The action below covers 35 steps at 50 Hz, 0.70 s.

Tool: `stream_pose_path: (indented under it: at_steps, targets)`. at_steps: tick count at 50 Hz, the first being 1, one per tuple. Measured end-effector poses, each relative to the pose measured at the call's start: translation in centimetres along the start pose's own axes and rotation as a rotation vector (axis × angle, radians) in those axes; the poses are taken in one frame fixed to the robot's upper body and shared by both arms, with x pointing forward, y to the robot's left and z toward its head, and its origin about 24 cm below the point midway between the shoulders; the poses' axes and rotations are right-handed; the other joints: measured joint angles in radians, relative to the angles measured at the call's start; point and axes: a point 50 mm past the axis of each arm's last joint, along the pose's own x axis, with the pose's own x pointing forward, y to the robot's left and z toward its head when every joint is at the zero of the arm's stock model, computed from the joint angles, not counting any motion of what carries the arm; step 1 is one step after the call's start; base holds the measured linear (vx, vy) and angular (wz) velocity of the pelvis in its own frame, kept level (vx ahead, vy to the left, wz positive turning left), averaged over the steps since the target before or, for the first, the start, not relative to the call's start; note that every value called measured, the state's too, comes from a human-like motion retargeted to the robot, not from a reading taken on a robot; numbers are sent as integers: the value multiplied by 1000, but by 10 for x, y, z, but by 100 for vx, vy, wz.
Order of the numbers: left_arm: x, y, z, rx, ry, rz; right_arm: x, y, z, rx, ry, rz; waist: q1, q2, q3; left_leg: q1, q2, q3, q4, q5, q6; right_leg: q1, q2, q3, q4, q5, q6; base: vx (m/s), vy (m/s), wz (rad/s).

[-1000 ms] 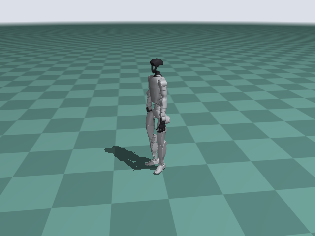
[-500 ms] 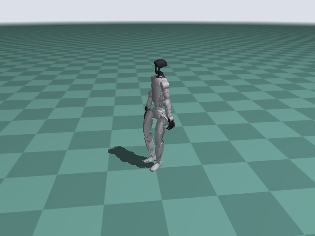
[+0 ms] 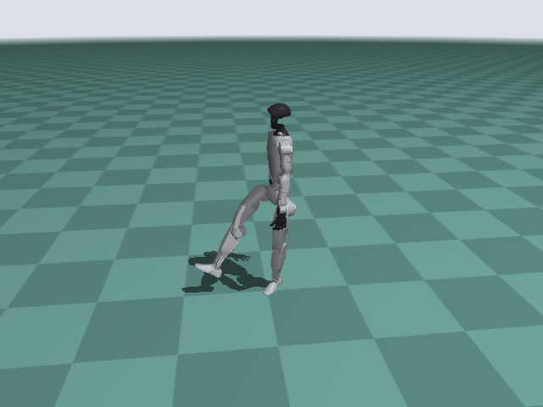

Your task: In place motions

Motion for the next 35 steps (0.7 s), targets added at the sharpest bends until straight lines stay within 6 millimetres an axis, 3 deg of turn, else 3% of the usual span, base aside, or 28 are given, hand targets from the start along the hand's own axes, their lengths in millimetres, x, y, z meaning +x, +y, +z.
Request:
stream_pose_path:
  at_steps: [3,7,13,16,18,20,21,23,25,29,32,35]
  targets:
    - [1,-4,0,20,-5,-16,0,0,-5,3,24,1,17,-7,-11,-3,-13,2,0,1,-1,43,1,19,15,6,-4,7,-3,2]
    - [3,-8,-19,22,44,-29,0,-1,-5,-2,20,-5,50,-7,-47,-11,-23,17,-16,11,-12,126,-2,40,93,27,-24,12,-5,-10]
    - [2,-16,-69,-64,200,-64,-3,-8,18,-43,-53,-57,113,22,-113,-43,-14,47,-46,30,-35,290,-2,84,240,68,-60,19,-1,-20]
    - [-2,-19,-96,-134,282,-79,-5,-12,33,-64,-104,-76,167,8,-139,-45,-41,58,-47,23,-40,407,-6,146,232,126,-25,30,1,-40]
    - [-6,-18,-111,-174,326,-78,-7,-13,42,-73,-137,-78,194,-7,-150,-41,-63,58,-44,18,-45,502,-25,143,175,57,63,38,-2,-12]
    - [-10,-14,-125,-210,361,-67,-8,-11,52,-85,-169,-66,209,-25,-156,-27,-84,50,-41,14,-53,592,-63,-38,77,-18,47,47,-6,1]
    - [-13,-12,-133,-227,380,-58,-9,-10,55,-93,-178,-58,223,-40,-169,-21,-100,54,-41,13,-57,613,-71,-94,22,21,71,45,-4,-19]
    - [-17,-8,-144,-262,407,-42,-10,-8,64,-111,-201,-41,258,-58,-191,-19,-112,81,-43,14,-65,619,-55,-10,-43,59,95,34,-3,-49]
    - [-18,-9,-148,-299,417,-23,-13,-6,76,-122,-234,-33,301,-50,-230,-53,-92,104,-38,16,-81,587,-74,-35,-41,58,125,22,-7,-53]
    - [-14,-20,-147,-398,367,-32,-22,-4,105,-189,-329,-29,273,-34,-230,-68,-66,110,-37,37,-94,543,-31,52,-14,43,66,28,-2,-3]
    - [-10,-27,-138,-394,346,-64,-27,0,122,-234,-396,-29,224,-9,-211,-66,-32,117,-32,58,-99,572,-7,-6,-28,37,59,18,-6,30]
    - [-5,-23,-118,-297,316,-64,-27,3,123,-227,-417,-29,159,-1,-215,-97,-18,86,-2,79,-92,581,-2,-27,-37,33,57,12,-15,88]
